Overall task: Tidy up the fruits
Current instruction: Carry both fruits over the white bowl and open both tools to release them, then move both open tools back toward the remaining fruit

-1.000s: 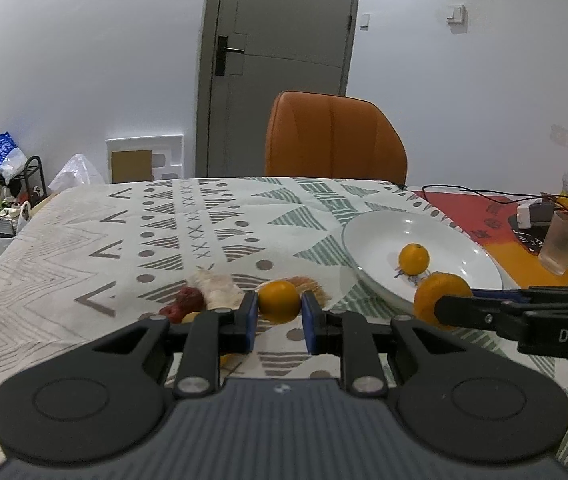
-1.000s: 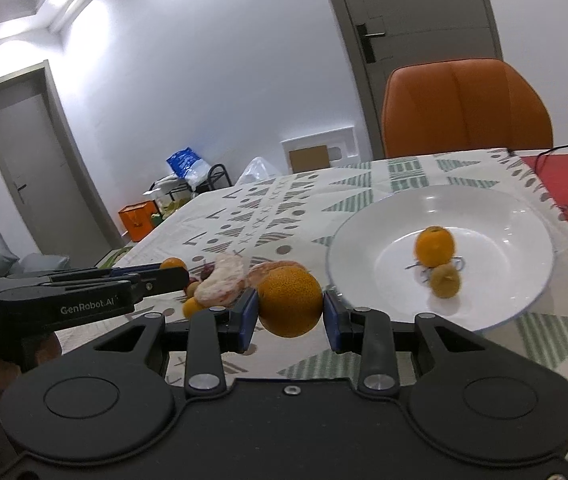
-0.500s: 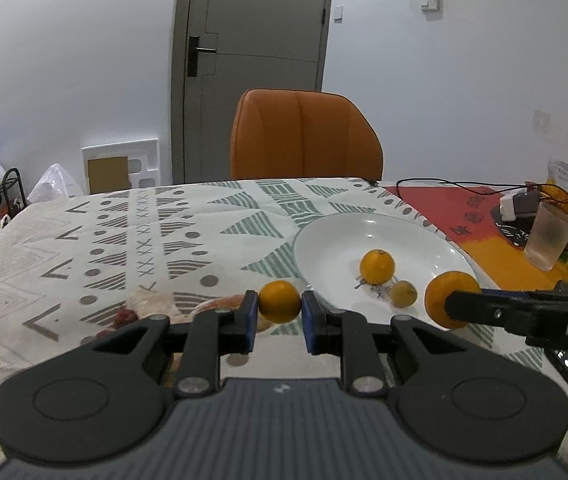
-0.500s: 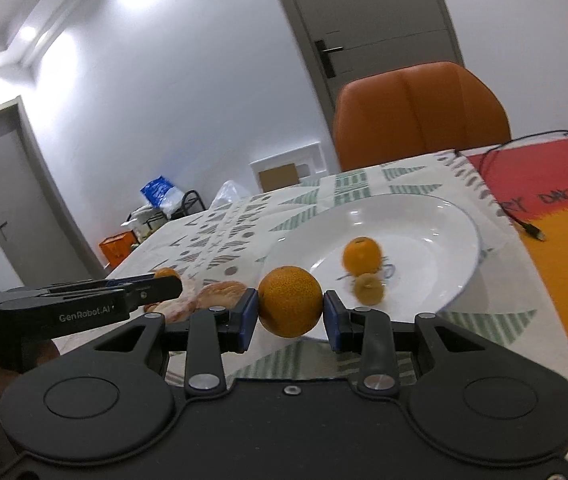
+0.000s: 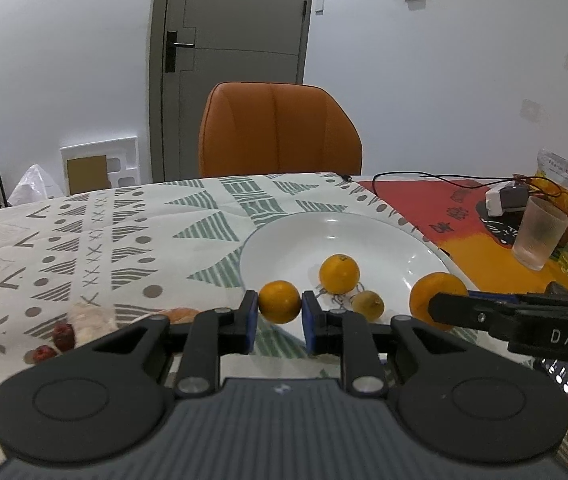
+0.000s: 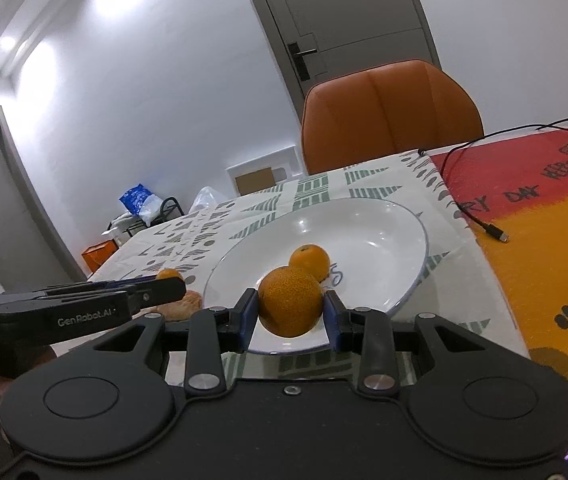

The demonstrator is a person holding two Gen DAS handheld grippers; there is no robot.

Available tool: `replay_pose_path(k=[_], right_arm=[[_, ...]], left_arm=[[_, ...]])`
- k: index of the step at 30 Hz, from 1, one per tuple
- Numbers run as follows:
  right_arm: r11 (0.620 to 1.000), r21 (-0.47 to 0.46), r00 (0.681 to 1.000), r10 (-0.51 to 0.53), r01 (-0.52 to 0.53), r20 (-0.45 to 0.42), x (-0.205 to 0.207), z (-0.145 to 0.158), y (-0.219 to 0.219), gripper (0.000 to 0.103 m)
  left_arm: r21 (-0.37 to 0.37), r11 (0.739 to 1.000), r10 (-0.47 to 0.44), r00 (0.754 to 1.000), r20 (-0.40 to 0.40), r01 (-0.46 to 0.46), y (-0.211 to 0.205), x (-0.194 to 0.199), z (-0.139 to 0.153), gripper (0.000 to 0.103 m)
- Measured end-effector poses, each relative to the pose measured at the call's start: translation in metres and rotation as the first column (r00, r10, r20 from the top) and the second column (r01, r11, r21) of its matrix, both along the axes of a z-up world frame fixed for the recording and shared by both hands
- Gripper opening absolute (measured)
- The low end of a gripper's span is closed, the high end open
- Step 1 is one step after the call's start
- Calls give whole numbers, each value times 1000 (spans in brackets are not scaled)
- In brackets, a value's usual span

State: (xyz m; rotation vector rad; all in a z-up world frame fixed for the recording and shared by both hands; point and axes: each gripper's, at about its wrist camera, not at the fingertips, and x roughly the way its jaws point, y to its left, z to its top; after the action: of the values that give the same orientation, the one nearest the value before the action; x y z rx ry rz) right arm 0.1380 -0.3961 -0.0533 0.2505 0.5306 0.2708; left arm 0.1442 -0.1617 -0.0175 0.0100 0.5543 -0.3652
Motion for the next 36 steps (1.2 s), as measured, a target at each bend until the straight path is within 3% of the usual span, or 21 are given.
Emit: replay_pose_path(k=[9, 21, 26, 30, 33, 36], right_arm=[[1000, -14, 1000, -28, 28, 9, -4, 4, -8, 51], [1000, 3, 1000, -27, 27, -11, -6, 1, -5, 63], [1000, 0, 1000, -17, 17, -12, -4, 1, 3, 72], [1000, -11, 1000, -17, 17, 5, -7, 5, 11, 85], [1000, -15, 1000, -15, 15, 17, -9, 9, 17, 97], [1000, -18, 1000, -2, 2, 29, -10, 10, 23, 103]], left_arm=[[-6, 1000, -24, 1000, -9, 24, -17, 10, -4, 22], [25, 999, -27, 999, -22, 27, -19, 13, -6, 27], [28, 999, 16, 999, -27, -16, -2, 7, -3, 37], [34, 998, 51, 999, -16, -51, 16, 2, -2, 53], [44, 996, 73, 997, -4, -72, 29, -2, -1, 56], [50, 993, 102, 995, 3, -103, 42, -4, 2, 57]])
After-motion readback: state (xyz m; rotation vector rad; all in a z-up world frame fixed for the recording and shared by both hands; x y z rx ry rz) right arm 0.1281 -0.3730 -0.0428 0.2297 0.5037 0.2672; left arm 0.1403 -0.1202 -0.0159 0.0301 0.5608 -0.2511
